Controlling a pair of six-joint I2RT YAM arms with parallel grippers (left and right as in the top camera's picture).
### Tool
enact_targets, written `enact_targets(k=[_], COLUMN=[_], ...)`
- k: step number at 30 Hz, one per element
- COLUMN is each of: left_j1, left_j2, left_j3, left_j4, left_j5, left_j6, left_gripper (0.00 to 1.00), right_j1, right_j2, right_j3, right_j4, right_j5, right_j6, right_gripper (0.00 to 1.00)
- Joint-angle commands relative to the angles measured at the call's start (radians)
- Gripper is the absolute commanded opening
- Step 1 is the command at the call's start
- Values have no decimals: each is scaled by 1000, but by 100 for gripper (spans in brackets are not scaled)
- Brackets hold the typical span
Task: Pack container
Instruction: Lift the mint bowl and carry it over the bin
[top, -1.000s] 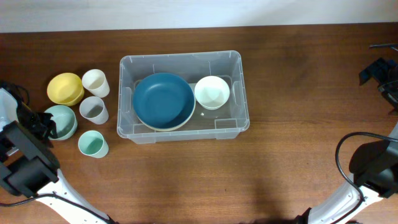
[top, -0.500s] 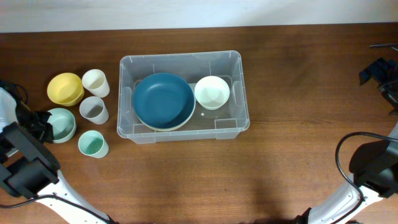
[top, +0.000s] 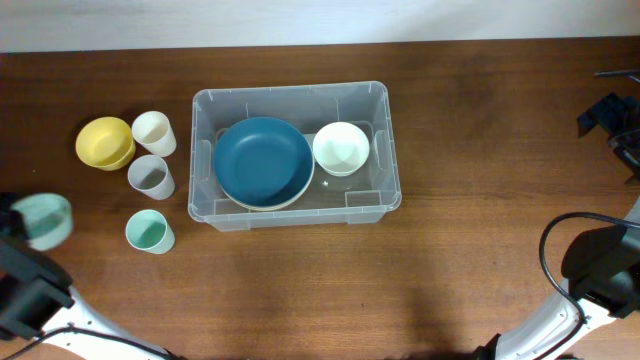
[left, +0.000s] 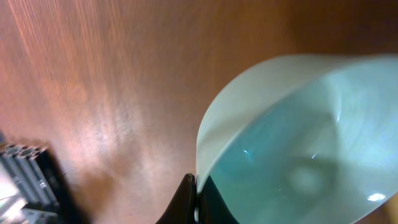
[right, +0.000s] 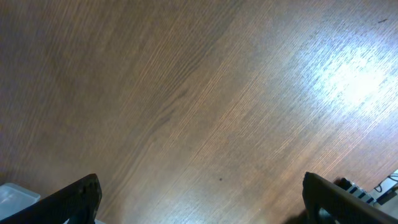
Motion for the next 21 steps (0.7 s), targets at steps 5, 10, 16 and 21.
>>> enact_targets(k=[5,10,16,21], left_j1=[-58,-234,-586,-876], left_j2=[-171,-277,-315,-256], left_j3=[248,283,283,283], left_j4=[-5,28,122,208], left_j5=[190,273,276,187], left_j6=[115,192,192,207], left_gripper=[1,1,1,1], right_j1=[-3,-3,-3,-3], right_j2=[0,0,0,0], right_j3=[-1,-1,-1,-1], right_j4=[-2,-2,-2,-2], right_j5=[-2,-2,-2,-2], right_j6=[-3,-3,-3,-3], right_gripper=[99,99,99,99])
